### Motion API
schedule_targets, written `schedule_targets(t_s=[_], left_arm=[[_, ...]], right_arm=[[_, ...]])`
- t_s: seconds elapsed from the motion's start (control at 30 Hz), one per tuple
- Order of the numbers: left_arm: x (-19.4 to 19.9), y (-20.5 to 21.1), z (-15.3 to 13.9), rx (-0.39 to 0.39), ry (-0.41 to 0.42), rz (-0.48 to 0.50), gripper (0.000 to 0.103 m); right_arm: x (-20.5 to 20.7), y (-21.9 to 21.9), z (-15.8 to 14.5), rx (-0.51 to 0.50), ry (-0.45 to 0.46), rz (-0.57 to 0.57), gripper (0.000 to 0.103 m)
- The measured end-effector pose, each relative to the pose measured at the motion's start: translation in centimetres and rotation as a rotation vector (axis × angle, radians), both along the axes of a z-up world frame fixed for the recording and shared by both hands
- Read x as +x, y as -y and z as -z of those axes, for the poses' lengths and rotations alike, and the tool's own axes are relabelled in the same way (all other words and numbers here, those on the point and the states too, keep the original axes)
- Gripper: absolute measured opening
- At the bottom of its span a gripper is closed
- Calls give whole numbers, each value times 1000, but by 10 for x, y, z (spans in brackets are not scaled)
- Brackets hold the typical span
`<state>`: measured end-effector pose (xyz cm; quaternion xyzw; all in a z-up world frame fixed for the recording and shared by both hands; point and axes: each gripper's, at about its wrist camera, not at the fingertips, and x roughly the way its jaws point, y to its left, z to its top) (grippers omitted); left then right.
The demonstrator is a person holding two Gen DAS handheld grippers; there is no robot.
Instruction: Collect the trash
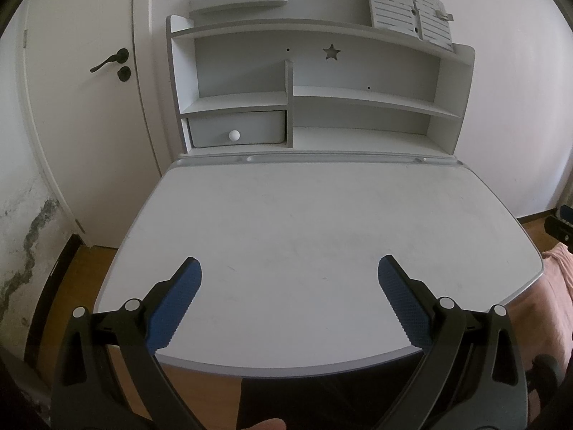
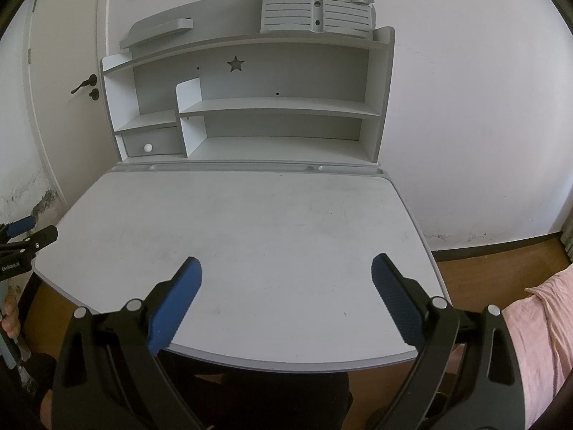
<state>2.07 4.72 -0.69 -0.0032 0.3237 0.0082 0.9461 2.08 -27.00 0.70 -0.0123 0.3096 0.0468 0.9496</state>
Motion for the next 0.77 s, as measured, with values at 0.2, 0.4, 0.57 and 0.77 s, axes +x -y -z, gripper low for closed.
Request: schedule_targets(t_s=[0.2,0.4,0.57,0.77], left_arm=[[0,1,0,0,-2,6,96],[-2,5,0,17,6,16,96],[-2,6,-1,17,6,15,96],[1,3,2,6,-9,7,96]], right_arm=[[0,-1,0,0,0,0,92],[0,1,0,-1,-1,-1,92],[0,2,0,-2,-1,-4,92],[-1,3,1,-2,-3,-4,92]])
